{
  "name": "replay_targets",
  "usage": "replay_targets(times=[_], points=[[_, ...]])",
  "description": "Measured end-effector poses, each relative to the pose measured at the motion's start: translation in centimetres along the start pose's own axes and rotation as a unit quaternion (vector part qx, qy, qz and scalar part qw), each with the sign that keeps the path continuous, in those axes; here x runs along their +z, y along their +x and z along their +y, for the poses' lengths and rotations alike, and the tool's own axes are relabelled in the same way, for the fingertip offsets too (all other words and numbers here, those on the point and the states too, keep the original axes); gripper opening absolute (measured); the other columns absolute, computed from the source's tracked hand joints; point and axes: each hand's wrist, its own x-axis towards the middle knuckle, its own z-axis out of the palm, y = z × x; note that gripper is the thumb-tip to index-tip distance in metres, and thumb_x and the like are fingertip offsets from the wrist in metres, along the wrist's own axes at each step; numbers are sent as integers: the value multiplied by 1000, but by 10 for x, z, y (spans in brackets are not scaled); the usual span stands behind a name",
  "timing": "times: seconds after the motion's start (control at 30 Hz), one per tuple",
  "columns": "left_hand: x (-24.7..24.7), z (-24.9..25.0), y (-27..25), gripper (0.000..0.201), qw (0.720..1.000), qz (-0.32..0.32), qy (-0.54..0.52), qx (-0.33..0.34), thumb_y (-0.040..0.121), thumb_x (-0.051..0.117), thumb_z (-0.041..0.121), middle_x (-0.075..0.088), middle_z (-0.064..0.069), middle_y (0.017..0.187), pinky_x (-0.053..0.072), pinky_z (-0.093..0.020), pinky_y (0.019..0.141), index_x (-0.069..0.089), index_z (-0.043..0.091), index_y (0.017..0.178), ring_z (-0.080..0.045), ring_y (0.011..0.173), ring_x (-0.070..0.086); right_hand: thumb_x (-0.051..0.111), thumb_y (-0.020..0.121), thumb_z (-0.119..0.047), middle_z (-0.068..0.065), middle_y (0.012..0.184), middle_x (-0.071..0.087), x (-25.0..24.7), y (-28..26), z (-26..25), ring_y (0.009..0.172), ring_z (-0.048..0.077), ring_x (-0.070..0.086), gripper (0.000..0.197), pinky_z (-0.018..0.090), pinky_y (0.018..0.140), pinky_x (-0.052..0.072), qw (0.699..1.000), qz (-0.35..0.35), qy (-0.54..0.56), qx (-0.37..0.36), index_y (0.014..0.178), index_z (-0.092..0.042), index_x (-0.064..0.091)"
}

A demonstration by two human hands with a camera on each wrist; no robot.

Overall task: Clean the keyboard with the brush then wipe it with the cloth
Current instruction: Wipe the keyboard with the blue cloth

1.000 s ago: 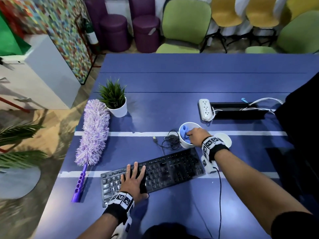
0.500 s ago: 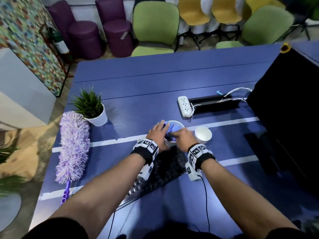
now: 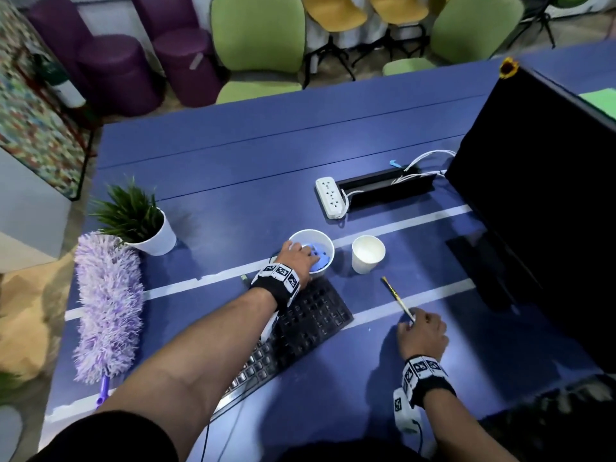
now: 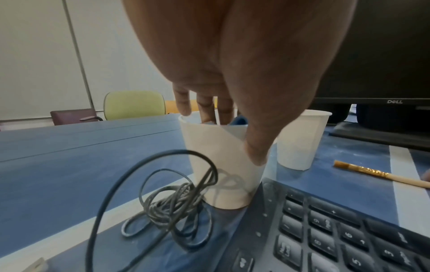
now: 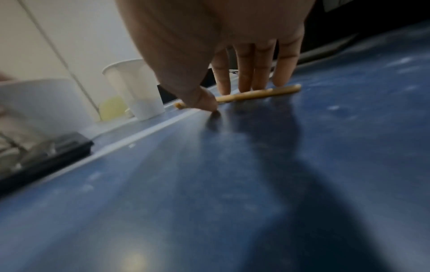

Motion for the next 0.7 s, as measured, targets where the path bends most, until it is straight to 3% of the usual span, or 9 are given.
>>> replay_targets(times=[0.07,0.2,0.33,0.4,0.5,0.7], points=[[-1,-2,2,52,1000,0,18,8,87,56,41,42,-5,146,12,-41,115,46,26,136,-27,132,36,59,88,-13,19,112,57,0,3,4,108,40,48,18,47,87,39,1000,-4,-20,-11,105,-10,66],[2,-4,-1,46,1000,19,-10,13,89,54,44,49,-10,138,15,-36,114,54,24,131,-29,126,44,55,92,-12,19,109,59,-4,11,-2,106,40,49,14,47,86,38,999,-15,-15,-47,102,-7,65],[13,-8,-11,48,997,34,-73,9,94,46,43,45,-9,141,11,-35,116,45,24,139,-27,130,41,43,96,-24,2,87,62,-32,-2,-28,86,36,59,17,39,74,38,974,-27,75,-214,95,-16,58],[17,-9,-17,49,995,41,-89,14,96,42,38,44,-6,143,7,-36,117,40,22,142,-23,134,37,43,97,-29,1,90,64,-54,-7,-59,81,34,61,18,37,68,42,954,-27,105,-280,98,-19,58],[16,-6,-22,44,995,39,-92,8,96,41,34,48,-2,140,3,-40,117,43,24,139,-20,133,39,52,97,-30,4,100,68,-77,1,-117,84,34,64,16,38,69,48,941,-13,54,-333,105,-21,63],[12,5,-31,35,993,50,-101,-45,92,43,21,59,3,128,1,-46,117,57,28,124,-22,124,49,47,92,-15,16,102,68,-89,18,-206,96,38,64,22,38,76,48,910,-56,-159,-380,100,-10,66]])
